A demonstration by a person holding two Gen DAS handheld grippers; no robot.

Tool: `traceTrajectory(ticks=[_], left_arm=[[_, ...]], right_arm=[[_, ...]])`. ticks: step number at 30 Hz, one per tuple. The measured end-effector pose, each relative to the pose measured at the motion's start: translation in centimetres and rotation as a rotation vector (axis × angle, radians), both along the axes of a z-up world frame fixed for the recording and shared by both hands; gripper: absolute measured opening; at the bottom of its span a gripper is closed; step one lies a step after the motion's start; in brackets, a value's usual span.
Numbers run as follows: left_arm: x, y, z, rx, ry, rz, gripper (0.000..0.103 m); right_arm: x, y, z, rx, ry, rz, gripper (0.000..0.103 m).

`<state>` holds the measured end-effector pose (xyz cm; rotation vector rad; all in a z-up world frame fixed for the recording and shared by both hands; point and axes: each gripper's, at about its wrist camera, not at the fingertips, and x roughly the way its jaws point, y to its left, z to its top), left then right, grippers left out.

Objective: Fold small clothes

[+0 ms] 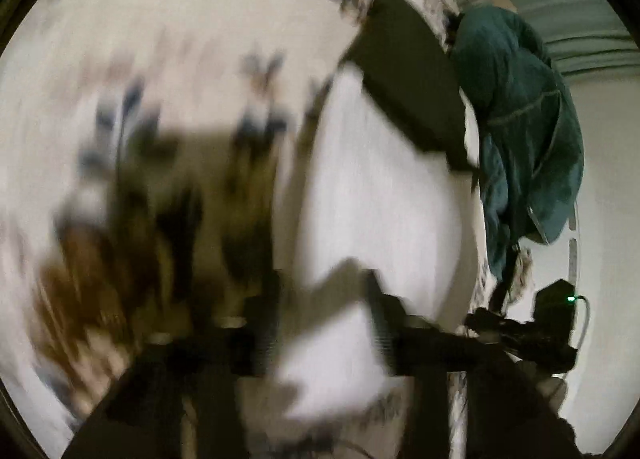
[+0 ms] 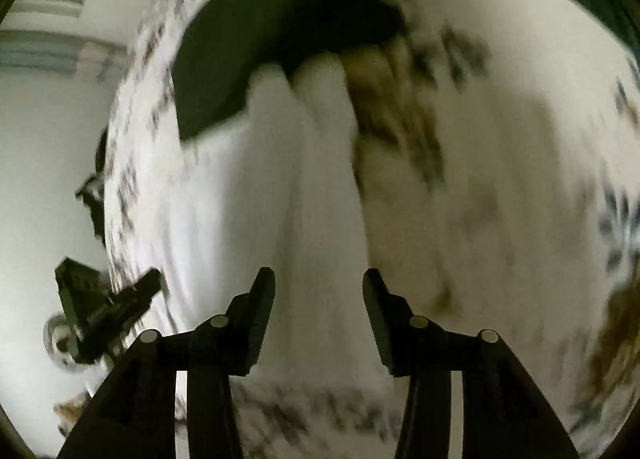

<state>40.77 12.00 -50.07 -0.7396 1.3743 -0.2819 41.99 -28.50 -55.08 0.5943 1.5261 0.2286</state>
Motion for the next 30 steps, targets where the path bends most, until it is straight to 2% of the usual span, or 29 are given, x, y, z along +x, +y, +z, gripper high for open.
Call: traceTrajectory(ticks=[2, 3, 4, 5, 8, 10, 11, 13, 14, 15, 16, 17, 18, 19, 22, 23, 24, 25, 26, 30], left_arm=[[-1.8, -1.3, -1.3, -0.016, 0.017, -0.006, 0.054], [-2.3, -1.7, -1.6, 0.008, 0.015, -0.001, 0.037], [-2.8, -2.0, -1.7, 0.018, -0.008, 0.016, 0.017], [-2.9, -2.0, -1.5, 0.035, -0.017, 0.026, 0.010], [-2.8, -1.5, 0.0, 0.098, -0.068, 0.023, 0.010], [-2.7, -0.9, -0.2, 0.115, -0.057, 0.014, 0.007], [-2.7, -0.6, -0.3, 0.117, -0.051, 0.012, 0.008], [-2.6, -0.2, -0.4, 0.060, -0.025, 0.000, 0.013], [-3.0, -0.1, -0.1, 0.051, -0.021, -0.004, 0.018], [-3.5, 0.0, 0.3, 0.058, -0.020, -0.009, 0.030], [-4.1, -0.2, 0.5, 0.045, -0.024, -0.021, 0.036], [-4.7, -0.2, 0.5, 0.034, -0.026, -0.030, 0.050], [-5.5, -0.4, 0.3, 0.036, -0.024, -0.042, 0.055], [-6.1, -1.0, -0.2, 0.044, -0.017, -0.063, 0.055], [-6.8, -2.8, -1.8, 0.085, -0.024, -0.111, 0.053], [-6.9, -3.2, -1.9, 0.093, -0.041, -0.108, 0.029], [-6.9, -3.6, -2.0, 0.107, -0.048, -0.107, 0.015], [-6.8, -3.9, -1.9, 0.122, -0.054, -0.110, 0.015], [-6.8, -3.9, -1.4, 0.136, -0.071, -0.115, 0.013], [-6.9, -2.1, -0.9, 0.150, -0.077, -0.111, 0.009]], right_arm=[[-2.0, 0.3, -1.9, 0.034, 0.044, 0.006, 0.048], [-2.9, 0.6, -2.9, 0.071, 0.056, 0.001, 0.044], [-3.4, 1.0, -3.4, 0.088, 0.045, -0.008, 0.034], [-3.7, 1.2, -3.4, 0.068, 0.034, -0.010, 0.010], [-4.4, 0.5, -1.5, -0.039, -0.050, -0.041, 0.006], [-4.7, -0.3, -1.2, -0.085, -0.060, -0.053, 0.005], [-4.7, -0.4, -1.4, -0.071, -0.050, -0.049, 0.005], [-4.6, -0.3, -1.5, -0.051, -0.045, -0.042, 0.005], [-4.7, 0.2, -1.5, -0.035, -0.037, -0.023, 0.007], [-4.6, 0.1, -1.5, -0.026, -0.029, -0.015, 0.011], [-4.7, 0.2, -1.5, -0.028, -0.017, -0.004, 0.016], [-5.0, 0.2, -1.4, -0.032, -0.009, 0.000, 0.033], [-5.3, 0.1, -1.6, -0.019, -0.006, -0.002, 0.049], [-5.6, -0.1, -1.7, -0.007, -0.002, -0.002, 0.053], [-6.3, 0.9, -3.8, 0.023, 0.042, 0.036, 0.054], [-6.3, 1.3, -4.5, 0.027, 0.048, 0.053, 0.053], [-6.3, 1.8, -5.0, 0.019, 0.039, 0.057, 0.036], [-6.3, 2.1, -5.2, -0.003, 0.033, 0.061, 0.017], [-6.3, 2.3, -5.3, -0.022, 0.033, 0.065, 0.006], [-7.0, 1.1, -4.0, -0.151, -0.004, 0.028, 0.002]])
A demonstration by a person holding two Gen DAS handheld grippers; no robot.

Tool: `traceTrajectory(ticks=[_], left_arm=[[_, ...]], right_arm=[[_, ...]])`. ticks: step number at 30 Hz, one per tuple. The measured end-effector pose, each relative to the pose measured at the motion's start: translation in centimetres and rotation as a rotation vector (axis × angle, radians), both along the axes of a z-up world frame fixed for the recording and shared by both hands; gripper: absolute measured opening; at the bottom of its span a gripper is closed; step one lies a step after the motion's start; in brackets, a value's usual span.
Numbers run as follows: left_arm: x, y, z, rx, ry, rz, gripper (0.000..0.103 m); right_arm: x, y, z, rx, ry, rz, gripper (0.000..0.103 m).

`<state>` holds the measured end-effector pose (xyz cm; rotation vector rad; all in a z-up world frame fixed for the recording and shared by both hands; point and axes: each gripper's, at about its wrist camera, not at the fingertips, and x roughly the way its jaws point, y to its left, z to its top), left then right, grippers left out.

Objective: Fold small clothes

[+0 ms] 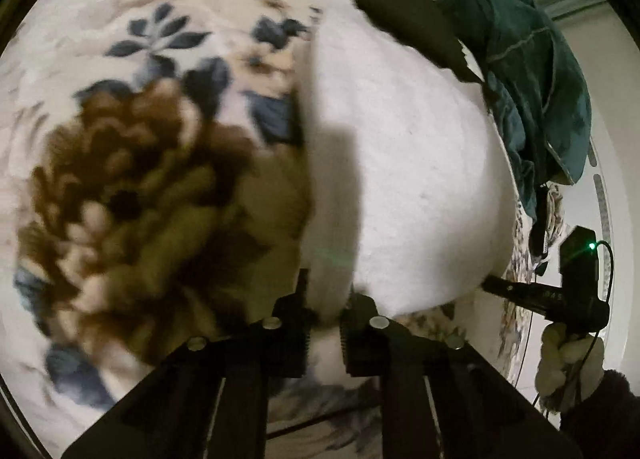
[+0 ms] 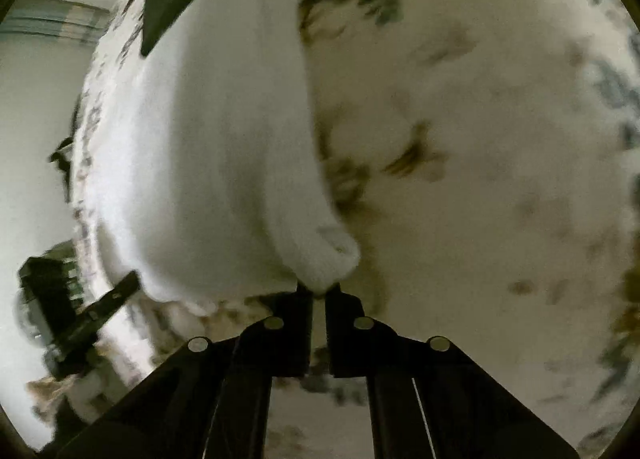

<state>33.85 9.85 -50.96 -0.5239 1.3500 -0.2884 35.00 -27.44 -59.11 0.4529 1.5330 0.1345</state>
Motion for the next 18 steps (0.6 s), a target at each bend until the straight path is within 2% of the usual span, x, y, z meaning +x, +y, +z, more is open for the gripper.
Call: traceTrajectory(ticks=[2, 5, 6, 7, 9, 12, 14, 17, 18], left_arm=[[0.0, 0.4, -0.6, -0.045, 0.039, -0.006, 0.010], [0.6, 0.8, 0.2, -0.099, 0.093, 0.001, 0.019], [0.7, 1.2, 1.0, -0.107, 0.089, 0.014, 0.031], [1.1, 1.8, 2.1, -0.116, 0.067, 0.042, 0.036], [2.4, 2.9, 3.1, -0.144, 0.027, 0.098, 0.062], [7.2, 3.1, 2.6, -0.166, -0.023, 0.150, 0.063], [11.3, 1.9, 1.4, -0.145, -0.046, 0.121, 0.063], [16.8, -0.1, -1.5, -0.074, -0.005, 0.066, 0.062], [17.7, -0.1, -2.1, -0.051, -0.004, 0.058, 0.058]], right_arm=[[-0.3, -0.7, -0.8, 0.031, 0.036, -0.038, 0.002], [0.2, -0.1, -1.1, 0.106, 0.105, -0.025, 0.004], [0.5, 0.1, -0.6, 0.105, 0.116, -0.023, 0.015], [0.8, -0.1, 0.3, 0.084, 0.102, -0.023, 0.022], [1.8, -1.0, 2.6, 0.071, 0.029, -0.058, 0.051], [5.1, -1.8, 4.4, 0.135, -0.059, -0.131, 0.056], [8.7, -1.3, 4.3, 0.169, -0.097, -0.141, 0.056], [14.7, 0.0, 2.8, 0.160, -0.118, -0.109, 0.056], [15.9, 0.4, 2.3, 0.160, -0.116, -0.101, 0.056]])
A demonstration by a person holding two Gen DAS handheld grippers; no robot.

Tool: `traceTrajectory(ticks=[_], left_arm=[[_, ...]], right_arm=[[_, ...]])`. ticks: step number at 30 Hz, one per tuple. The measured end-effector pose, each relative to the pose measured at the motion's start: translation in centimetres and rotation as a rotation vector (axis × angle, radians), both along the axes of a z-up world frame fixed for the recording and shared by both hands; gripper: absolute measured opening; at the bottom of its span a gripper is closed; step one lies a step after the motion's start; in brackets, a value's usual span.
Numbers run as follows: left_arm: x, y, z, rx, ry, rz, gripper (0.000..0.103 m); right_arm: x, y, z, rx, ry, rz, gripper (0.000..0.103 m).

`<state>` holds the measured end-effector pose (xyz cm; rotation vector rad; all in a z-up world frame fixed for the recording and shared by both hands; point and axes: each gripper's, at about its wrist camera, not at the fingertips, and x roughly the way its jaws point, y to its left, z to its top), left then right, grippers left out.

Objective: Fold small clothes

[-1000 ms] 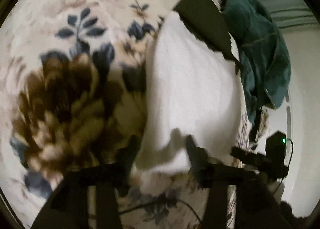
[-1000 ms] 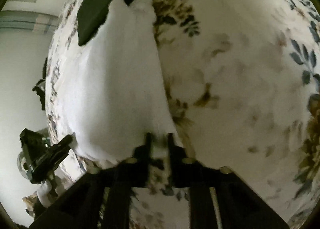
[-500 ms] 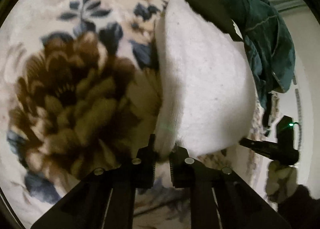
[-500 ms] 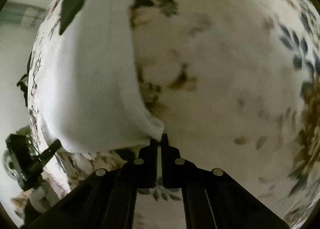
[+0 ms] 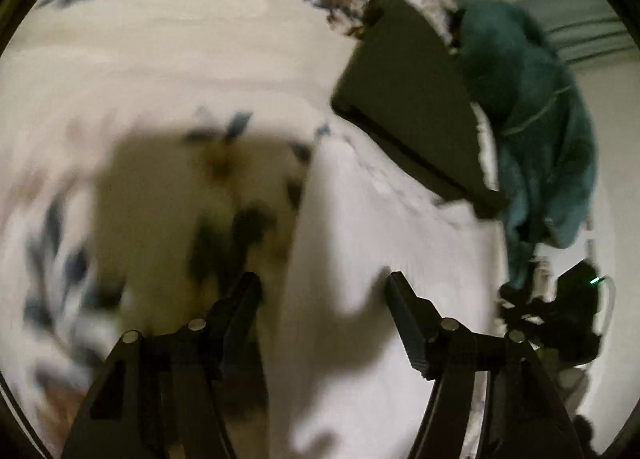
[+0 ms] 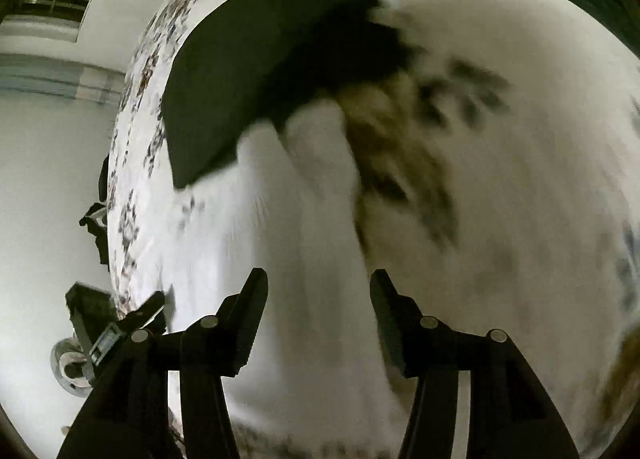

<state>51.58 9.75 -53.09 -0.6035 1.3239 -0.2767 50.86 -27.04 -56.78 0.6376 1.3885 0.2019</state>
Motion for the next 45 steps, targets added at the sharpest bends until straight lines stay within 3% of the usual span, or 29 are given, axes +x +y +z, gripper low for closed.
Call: traceTrajectory(ticks=[1, 2, 3, 6, 9, 12, 16, 20, 22, 23, 24, 26, 32, 38, 45], left_arm=[[0.7, -0.1, 0.1, 0.024, -0.022, -0.002, 0.045], [1.2, -0.4, 0.7, 0.034, -0.057, -0.016, 0.007], [1.6, -0.9, 1.5, 0.064, -0.081, -0.033, 0.007], [1.6, -1.7, 4.0, 0.084, -0.159, -0.040, 0.007], [2.2, -1.6, 5.0, 0.088, -0.181, -0.024, 0.007], [4.2, -0.9, 2.5, 0.104, -0.121, 0.002, 0.005], [5.6, -0.9, -1.5, 0.088, 0.000, -0.028, 0.005], [4.6, -0.9, -0.7, 0.076, -0.001, -0.063, 0.009], [3.4, -0.2, 0.4, 0.060, 0.010, -0.045, 0.010], [2.8, 0.0, 0.9, 0.077, 0.011, -0.036, 0.020], [1.6, 0.1, 1.6, 0.094, 0.011, -0.017, 0.037], [-1.1, 0.0, 2.6, 0.126, 0.009, 0.009, 0.063], [-8.2, -3.4, 2.8, 0.276, 0.024, -0.014, 0.064], [-9.9, -3.8, 1.9, 0.291, 0.027, 0.026, 0.064], [-9.6, -4.2, 1.9, 0.301, 0.011, 0.004, 0.064]], right_arm=[[1.4, 0.6, -0.5, 0.002, -0.005, 0.023, 0.055], [2.1, 0.9, -0.5, -0.009, -0.024, 0.033, 0.033], [2.5, 1.1, -0.3, -0.032, -0.043, 0.041, 0.005], [3.2, 1.3, 2.1, -0.104, -0.132, 0.042, 0.004], [3.0, -0.5, 4.3, -0.123, -0.172, -0.026, 0.003], [4.0, -1.5, 3.6, -0.160, -0.153, -0.066, 0.003], [5.7, -1.7, 0.0, -0.198, -0.069, -0.051, 0.003], [6.0, -1.4, -2.0, -0.140, 0.009, -0.026, 0.004], [5.6, -1.7, -1.5, -0.085, 0.020, -0.036, 0.017], [5.1, -2.1, -1.0, -0.051, 0.022, -0.033, 0.031], [4.4, -2.4, -0.6, -0.029, 0.022, -0.034, 0.046], [2.0, -2.7, 0.3, 0.011, 0.019, -0.028, 0.048], [-4.7, -0.4, 0.5, -0.045, 0.059, 0.074, 0.048], [-7.0, 1.1, -1.7, -0.042, 0.100, 0.057, 0.048], [-7.9, 1.8, -2.5, -0.033, 0.106, 0.045, 0.048]])
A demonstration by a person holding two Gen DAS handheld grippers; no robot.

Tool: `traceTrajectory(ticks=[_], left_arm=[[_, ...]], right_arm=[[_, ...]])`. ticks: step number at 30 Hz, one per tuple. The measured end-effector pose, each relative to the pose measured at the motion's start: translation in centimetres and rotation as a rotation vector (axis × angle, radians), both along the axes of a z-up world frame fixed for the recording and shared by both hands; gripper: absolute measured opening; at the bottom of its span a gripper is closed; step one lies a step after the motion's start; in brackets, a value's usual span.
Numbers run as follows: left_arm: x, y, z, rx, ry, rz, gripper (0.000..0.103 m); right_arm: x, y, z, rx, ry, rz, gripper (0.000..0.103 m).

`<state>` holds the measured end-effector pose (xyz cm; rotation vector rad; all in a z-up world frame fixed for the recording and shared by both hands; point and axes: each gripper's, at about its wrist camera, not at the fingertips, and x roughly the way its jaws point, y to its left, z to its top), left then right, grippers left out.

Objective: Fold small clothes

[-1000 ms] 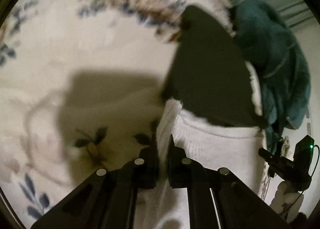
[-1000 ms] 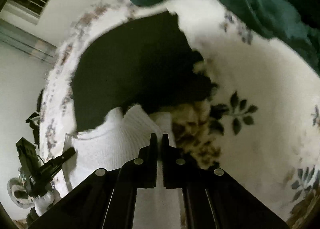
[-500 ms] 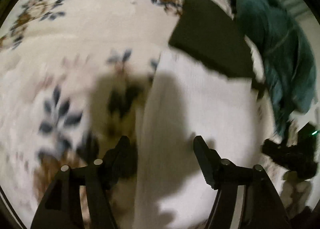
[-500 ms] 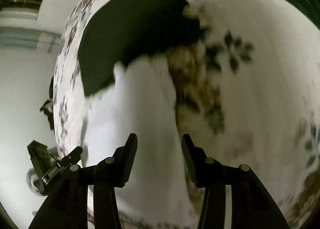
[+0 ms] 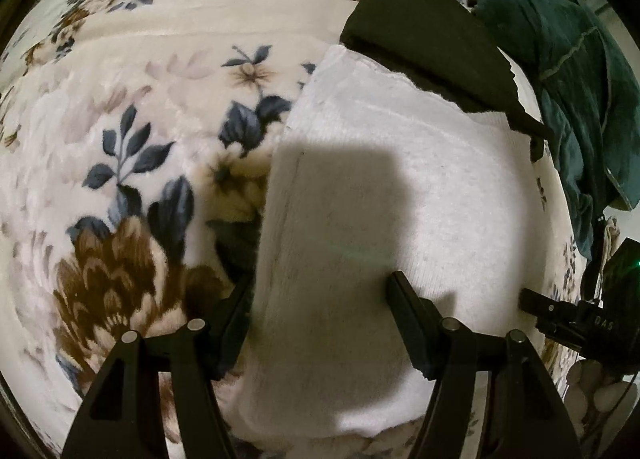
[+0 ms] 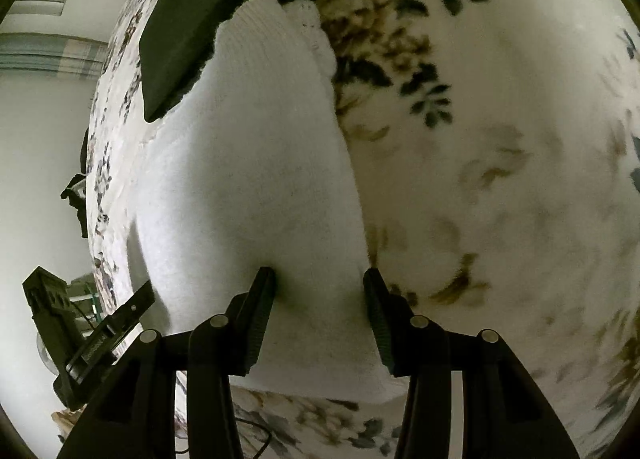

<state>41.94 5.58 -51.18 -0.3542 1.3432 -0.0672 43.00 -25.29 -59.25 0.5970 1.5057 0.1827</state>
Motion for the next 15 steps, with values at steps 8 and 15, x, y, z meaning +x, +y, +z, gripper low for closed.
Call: traceTrajectory(ticks=[8, 15], left_arm=[[-0.2, 0.3, 0.3, -0.115, -0.065, -0.026, 0.013], [-0.9, 2.9, 0.4, -0.239, -0.041, -0.004, 0.020]], right_arm=[[0.0, 0.5, 1.4, -0.053, -0.061, 0.035, 0.013], [-0.3, -0.3, 1.5, -0.042, -0.054, 0.024, 0.012]])
